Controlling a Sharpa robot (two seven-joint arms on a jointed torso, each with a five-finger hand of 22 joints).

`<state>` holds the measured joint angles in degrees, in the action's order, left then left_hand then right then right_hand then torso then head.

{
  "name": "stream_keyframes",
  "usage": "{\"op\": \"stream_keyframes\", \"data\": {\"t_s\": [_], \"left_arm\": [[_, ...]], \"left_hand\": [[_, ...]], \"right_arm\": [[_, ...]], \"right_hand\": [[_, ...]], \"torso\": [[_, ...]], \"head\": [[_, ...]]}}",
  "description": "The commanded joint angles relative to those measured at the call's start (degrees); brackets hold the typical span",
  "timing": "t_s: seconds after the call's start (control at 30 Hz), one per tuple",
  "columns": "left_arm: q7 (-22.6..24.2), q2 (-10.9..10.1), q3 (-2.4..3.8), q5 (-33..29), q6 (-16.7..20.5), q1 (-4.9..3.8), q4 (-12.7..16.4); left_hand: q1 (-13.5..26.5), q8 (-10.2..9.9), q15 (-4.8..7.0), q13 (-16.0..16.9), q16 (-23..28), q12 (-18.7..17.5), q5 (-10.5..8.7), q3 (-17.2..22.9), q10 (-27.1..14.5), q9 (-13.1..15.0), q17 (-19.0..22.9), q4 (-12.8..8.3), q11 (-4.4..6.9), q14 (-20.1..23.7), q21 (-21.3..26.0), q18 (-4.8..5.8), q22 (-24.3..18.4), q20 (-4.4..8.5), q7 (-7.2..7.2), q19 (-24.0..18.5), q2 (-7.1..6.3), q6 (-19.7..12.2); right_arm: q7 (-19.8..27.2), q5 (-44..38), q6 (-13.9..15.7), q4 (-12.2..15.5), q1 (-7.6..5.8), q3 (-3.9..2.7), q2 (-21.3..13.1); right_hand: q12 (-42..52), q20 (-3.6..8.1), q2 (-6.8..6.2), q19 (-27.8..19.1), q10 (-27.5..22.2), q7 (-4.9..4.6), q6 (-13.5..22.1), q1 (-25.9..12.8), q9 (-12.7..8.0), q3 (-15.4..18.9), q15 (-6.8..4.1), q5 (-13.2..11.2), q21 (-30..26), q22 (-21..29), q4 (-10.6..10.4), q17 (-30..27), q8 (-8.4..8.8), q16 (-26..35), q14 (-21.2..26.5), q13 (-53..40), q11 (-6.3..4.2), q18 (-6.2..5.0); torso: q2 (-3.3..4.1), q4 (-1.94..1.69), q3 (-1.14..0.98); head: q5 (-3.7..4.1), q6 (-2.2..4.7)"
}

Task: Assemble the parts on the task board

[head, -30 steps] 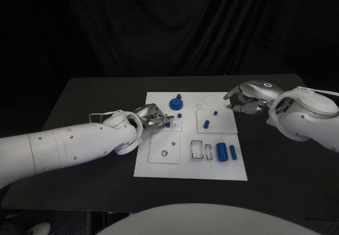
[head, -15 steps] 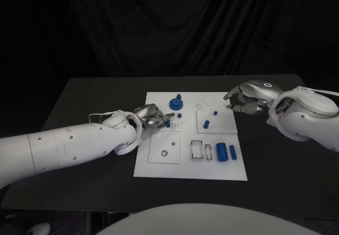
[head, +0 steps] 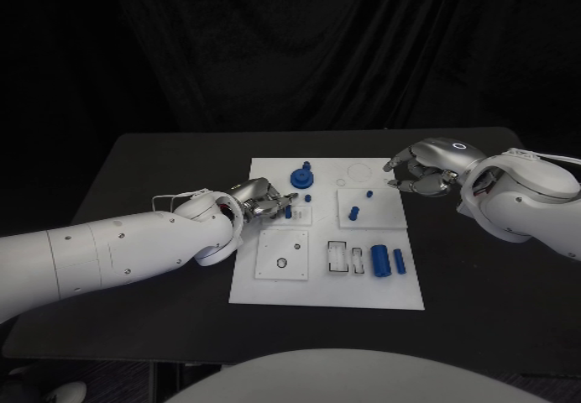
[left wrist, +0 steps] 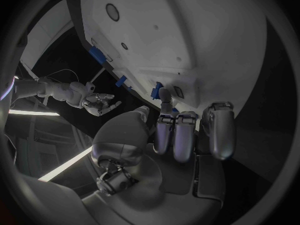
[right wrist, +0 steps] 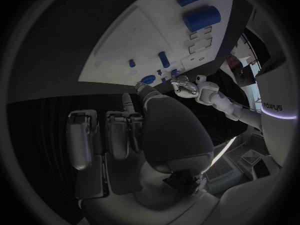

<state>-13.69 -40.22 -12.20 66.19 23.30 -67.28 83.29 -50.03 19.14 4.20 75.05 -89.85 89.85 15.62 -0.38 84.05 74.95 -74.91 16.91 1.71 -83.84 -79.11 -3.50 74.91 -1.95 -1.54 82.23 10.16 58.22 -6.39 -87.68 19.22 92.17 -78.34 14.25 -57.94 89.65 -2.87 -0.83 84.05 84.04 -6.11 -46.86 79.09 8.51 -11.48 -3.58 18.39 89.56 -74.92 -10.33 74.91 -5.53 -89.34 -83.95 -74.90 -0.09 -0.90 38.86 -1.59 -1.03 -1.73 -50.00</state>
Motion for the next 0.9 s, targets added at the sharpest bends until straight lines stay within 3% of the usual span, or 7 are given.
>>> {"op": "stream_keyframes", "data": {"t_s": [0.03, 0.17, 0.4, 0.5, 0.67, 0.8, 0.9], "left_arm": [[1.05, 0.01, 0.03, -0.03, -0.42, 0.1, 0.06], [1.08, -0.13, 0.04, -0.03, 0.26, 0.1, 0.18], [1.49, -1.38, 0.05, 0.5, 3.87, 0.03, 2.03], [0.91, -2.61, 0.05, 1.09, 4.36, -0.61, 3.95], [0.05, -3.63, 0.05, 0.98, 2.15, -3.36, 5.64], [-0.71, -4.02, 0.05, -4.09, -7.15, -6.79, 5.35], [-1.37, -4.05, 0.06, -9.58, -14.61, -8.77, 4.17]], "left_hand": [[-0.93, 0.78, 0.44, 14.95, -0.15, 0.15, 0.57, -0.38, 5.95, 1.8, -15.09, -0.16, 0.45, -6.16, 0.24, 0.41, 9.64, 0.02, 0.08, 0.3, 0.13, -0.54], [-2.11, 2.27, 0.56, 14.95, -0.15, 0.15, 1.89, -0.33, 5.95, 1.78, -15.09, -0.19, 0.57, -6.16, 0.22, 0.44, 9.77, 0.14, 0.21, 0.4, 0.18, -1.2], [-5.93, 5.29, 0.79, 14.95, -0.15, 0.15, 2.81, -0.34, 5.95, 1.84, -15.09, -0.35, 0.81, -6.16, -0.3, 0.6, 10.24, 0.37, 0.47, 0.95, -1.69, -2.13], [-7.63, 5.47, 0.89, 14.95, -0.15, 0.15, 2.93, -0.34, 5.95, 1.7, -15.09, -0.45, 0.92, -6.16, -0.45, 0.65, 10.38, 0.48, 0.55, 1.14, -2.59, -2.83], [-11.15, 6.18, 0.96, 14.95, -0.15, 0.15, 3.03, 0.25, 5.95, 1.65, -15.09, -0.66, 0.95, -6.16, -0.27, 0.63, 10.46, 0.56, 0.54, 1.16, -3.65, -4.0], [-14.99, 5.65, 0.52, 14.95, -0.15, 0.15, 2.75, 1.21, 5.95, 1.56, -15.09, -0.55, 0.39, -6.16, 0.44, 0.52, 10.39, 0.26, -0.17, 0.77, -4.43, -7.34], [-16.97, 5.08, 0.18, 14.95, -0.15, 0.15, 2.63, 1.75, 5.95, 1.49, -15.09, -0.62, 0.0, -6.16, 0.82, 0.46, 10.37, -0.02, -0.59, 0.51, -4.58, -8.8]], "right_arm": [[-1.04, -0.06, -0.36, 0.03, 0.16, -0.03, -0.08], [-1.05, -0.06, -0.4, 0.04, 0.16, -0.03, -0.09], [-1.03, -0.06, -0.38, 0.14, 0.16, -0.03, -0.33], [-1.08, -0.06, -0.36, 0.17, 0.16, -0.03, -0.44], [-1.13, -0.06, -0.14, 0.2, 0.16, -0.03, -0.52], [-1.12, -0.06, 0.23, 0.07, 0.16, -0.03, -0.47], [-1.17, -0.06, 0.42, -0.09, 0.16, -0.03, -0.34]], "right_hand": [[-0.35, -0.32, -0.02, 5.52, 5.21, -0.06, -0.49, 0.32, -0.1, -0.5, 0.36, 0.23, -0.22, -14.81, 0.03, 13.74, 0.33, 0.25, -5.72, -14.07, 0.5, 0.7], [-0.36, -0.32, 0.0, 5.51, 5.2, -0.06, -0.5, 0.3, -0.1, -0.52, 0.36, 0.25, -0.22, -14.81, 0.02, 13.72, 0.33, 0.27, -5.71, -14.06, 0.5, 0.7], [-0.41, -0.32, 0.15, 5.45, 5.15, -0.06, -0.58, 0.11, -0.14, -0.65, 0.35, 0.47, -0.32, -14.77, -0.08, 13.61, 0.35, 0.34, -5.69, -14.0, 0.51, 0.67], [-0.43, -0.32, 0.18, 5.4, 5.13, -0.07, -0.59, -0.04, -0.17, -0.7, 0.35, 0.62, -0.4, -14.74, -0.16, 13.54, 0.38, 0.39, -5.67, -13.96, 0.51, 0.65], [-0.47, -0.32, 0.2, 5.34, 5.09, -0.07, -0.6, -0.13, -0.2, -0.74, 0.35, 0.75, -0.49, -14.7, -0.2, 13.45, 0.41, 0.46, -5.65, -13.91, 0.51, 0.62], [-0.47, -0.32, 0.22, 5.33, 5.08, -0.06, -0.6, -0.21, -0.21, -0.77, 0.35, 0.86, -0.5, -14.69, -0.24, 13.38, 0.42, 0.5, -5.63, -13.9, 0.51, 0.61], [-0.47, -0.32, 0.22, 5.33, 5.08, -0.06, -0.6, -0.21, -0.21, -0.77, 0.35, 0.86, -0.5, -14.69, -0.24, 13.38, 0.42, 0.5, -5.63, -13.9, 0.51, 0.61]], "torso": [[0.03, 0.02, 0.0], [0.02, -0.01, -0.01], [0.03, 0.01, 0.01], [0.04, 0.0, 0.01], [-0.03, 0.02, 0.04], [-0.12, 0.02, -0.01], [-0.13, 0.05, -0.07]], "head": [[-0.04, 0.0], [-0.04, 0.0], [-0.14, 0.0], [-0.08, 0.0], [-0.18, 0.0], [-0.29, 0.0], [-0.15, 0.0]]}}
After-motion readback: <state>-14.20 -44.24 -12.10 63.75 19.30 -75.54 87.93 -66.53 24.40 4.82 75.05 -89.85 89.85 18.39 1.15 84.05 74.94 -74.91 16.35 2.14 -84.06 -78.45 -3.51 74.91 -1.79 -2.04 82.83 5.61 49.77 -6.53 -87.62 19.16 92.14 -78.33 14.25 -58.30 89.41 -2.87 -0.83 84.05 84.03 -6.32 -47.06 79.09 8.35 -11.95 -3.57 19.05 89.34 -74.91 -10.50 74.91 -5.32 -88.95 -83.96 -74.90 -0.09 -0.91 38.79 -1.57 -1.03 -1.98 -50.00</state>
